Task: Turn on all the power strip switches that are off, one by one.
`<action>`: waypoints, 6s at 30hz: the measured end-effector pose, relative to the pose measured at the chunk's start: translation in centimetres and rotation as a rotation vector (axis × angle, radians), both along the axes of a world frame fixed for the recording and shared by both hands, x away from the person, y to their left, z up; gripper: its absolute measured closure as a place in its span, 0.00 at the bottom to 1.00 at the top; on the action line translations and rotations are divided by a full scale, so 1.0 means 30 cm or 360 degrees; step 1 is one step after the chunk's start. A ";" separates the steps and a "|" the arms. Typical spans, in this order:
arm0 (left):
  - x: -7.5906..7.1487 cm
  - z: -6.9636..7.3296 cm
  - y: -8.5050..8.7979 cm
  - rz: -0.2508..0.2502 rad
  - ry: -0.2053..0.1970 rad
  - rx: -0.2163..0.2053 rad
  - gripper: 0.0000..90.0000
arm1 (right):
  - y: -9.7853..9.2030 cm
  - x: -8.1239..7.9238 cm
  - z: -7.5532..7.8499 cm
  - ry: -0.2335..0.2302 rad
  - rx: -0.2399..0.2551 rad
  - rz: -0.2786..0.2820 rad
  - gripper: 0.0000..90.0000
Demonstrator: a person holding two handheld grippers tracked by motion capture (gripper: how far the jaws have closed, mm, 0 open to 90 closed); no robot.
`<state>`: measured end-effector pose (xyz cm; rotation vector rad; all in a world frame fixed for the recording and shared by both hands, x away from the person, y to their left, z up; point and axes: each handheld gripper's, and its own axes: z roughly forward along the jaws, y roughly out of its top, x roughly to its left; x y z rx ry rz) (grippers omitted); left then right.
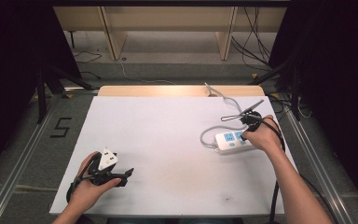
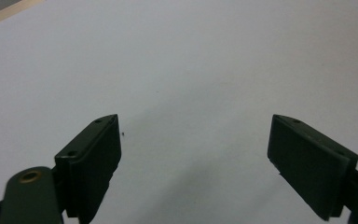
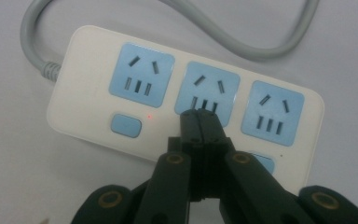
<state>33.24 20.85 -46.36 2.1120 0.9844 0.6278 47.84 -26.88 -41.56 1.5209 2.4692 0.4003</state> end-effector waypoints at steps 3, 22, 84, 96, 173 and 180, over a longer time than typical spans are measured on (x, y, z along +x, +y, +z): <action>0.000 0.000 0.000 0.0001 0.0000 -0.0001 0.19 | -0.011 0.002 0.002 0.0003 0.0004 -0.0019 1.00; 0.000 0.000 0.000 0.0004 0.0001 -0.0003 0.19 | -0.062 0.015 0.003 0.0000 -0.0012 -0.0074 1.00; 0.000 0.000 0.000 0.0001 -0.0001 -0.0003 0.19 | -0.117 0.035 -0.024 0.0085 -0.0053 -0.0161 1.00; -0.001 0.001 -0.002 -0.0003 -0.0004 0.0002 0.19 | -0.115 0.037 -0.027 0.0096 -0.0054 -0.0171 1.00; -0.001 0.000 -0.002 0.0002 -0.0003 -0.0001 0.19 | -0.106 0.034 -0.034 0.0079 -0.0087 -0.0160 1.00; -0.001 0.000 -0.002 0.0000 -0.0004 0.0001 0.19 | -0.105 0.026 -0.034 0.0052 -0.0089 -0.0158 1.00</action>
